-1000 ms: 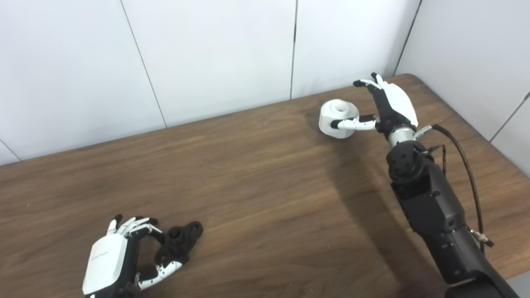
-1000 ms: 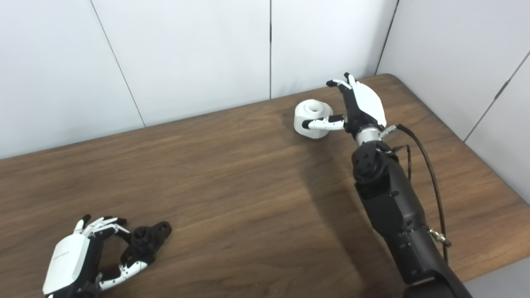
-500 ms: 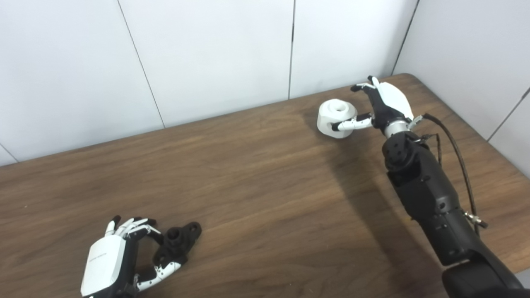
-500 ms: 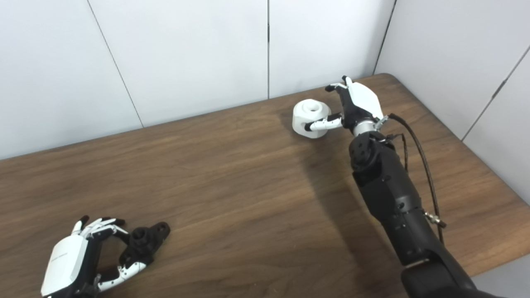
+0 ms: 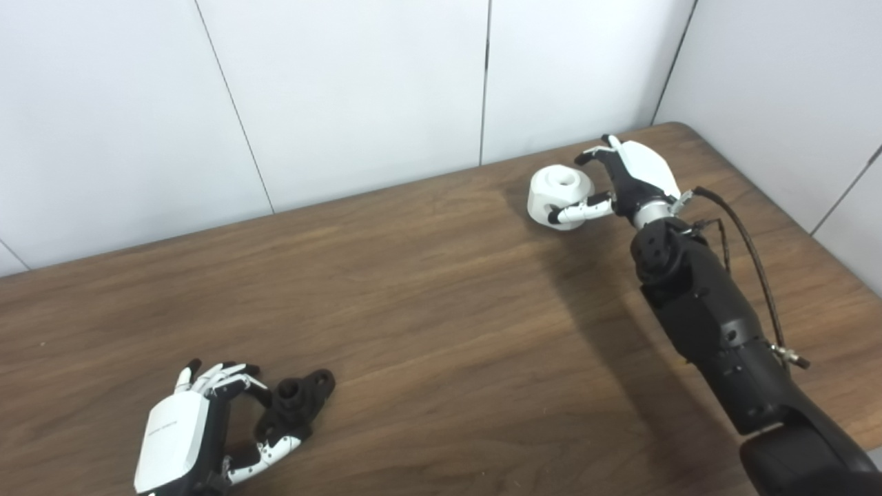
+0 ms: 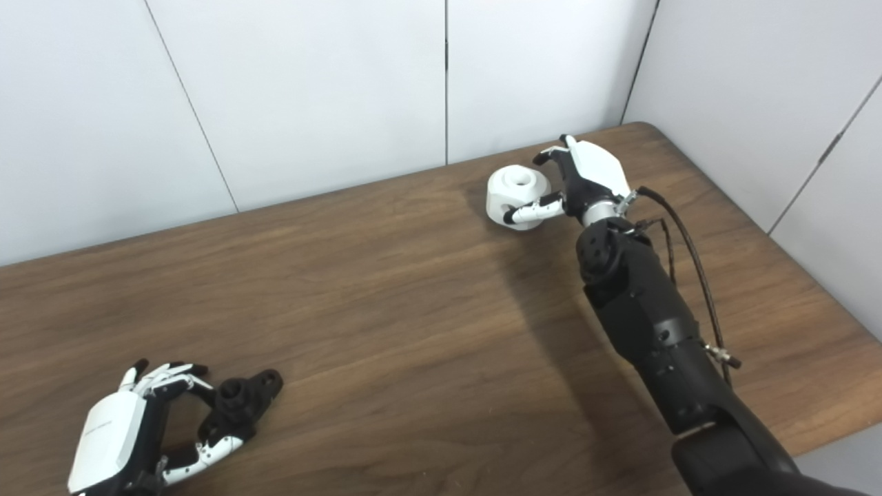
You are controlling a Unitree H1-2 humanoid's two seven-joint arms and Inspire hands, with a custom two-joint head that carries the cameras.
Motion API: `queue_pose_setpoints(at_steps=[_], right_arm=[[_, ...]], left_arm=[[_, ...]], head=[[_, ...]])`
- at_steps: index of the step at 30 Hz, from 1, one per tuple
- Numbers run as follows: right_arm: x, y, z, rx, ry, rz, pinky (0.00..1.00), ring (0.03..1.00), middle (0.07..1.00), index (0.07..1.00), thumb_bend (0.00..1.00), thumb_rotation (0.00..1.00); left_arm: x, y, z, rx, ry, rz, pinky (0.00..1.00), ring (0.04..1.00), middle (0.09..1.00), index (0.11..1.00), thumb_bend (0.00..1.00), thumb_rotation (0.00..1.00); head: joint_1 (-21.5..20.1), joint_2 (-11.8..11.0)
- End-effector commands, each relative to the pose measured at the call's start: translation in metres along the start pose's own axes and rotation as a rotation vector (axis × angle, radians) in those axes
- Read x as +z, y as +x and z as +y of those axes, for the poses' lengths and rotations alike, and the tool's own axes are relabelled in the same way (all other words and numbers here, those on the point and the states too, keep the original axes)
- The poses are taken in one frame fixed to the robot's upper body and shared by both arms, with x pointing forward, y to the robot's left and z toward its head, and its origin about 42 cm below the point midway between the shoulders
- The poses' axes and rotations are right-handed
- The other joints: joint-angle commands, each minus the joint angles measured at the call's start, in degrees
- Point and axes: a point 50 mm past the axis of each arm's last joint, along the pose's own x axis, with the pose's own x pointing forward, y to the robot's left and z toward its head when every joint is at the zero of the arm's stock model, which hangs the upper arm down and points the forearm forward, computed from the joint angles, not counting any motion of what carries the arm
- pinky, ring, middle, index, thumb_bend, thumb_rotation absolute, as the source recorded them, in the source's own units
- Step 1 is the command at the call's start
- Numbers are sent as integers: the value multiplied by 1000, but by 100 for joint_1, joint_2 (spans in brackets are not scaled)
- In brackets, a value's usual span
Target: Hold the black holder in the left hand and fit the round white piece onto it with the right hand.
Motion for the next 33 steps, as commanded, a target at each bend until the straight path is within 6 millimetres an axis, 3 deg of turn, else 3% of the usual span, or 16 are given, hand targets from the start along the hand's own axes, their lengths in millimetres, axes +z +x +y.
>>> queue_pose_setpoints(at_steps=[1,25,33], right_arm=[[14,9,-26,-85,-8,-42,1000,1000,979,753,889,354],[13,7,-20,-84,-9,-54,987,1000,955,702,848,317],[14,6,-16,-111,51,-69,997,1000,929,630,797,278]], left_arm=[[-6,-3,-3,-37,30,16,987,856,764,484,521,44],[-6,-3,-3,-43,35,15,984,852,761,484,521,44],[-6,-4,-3,-46,43,14,983,851,761,484,521,44]], head=[[-3,0],[5,13],[-1,13]])
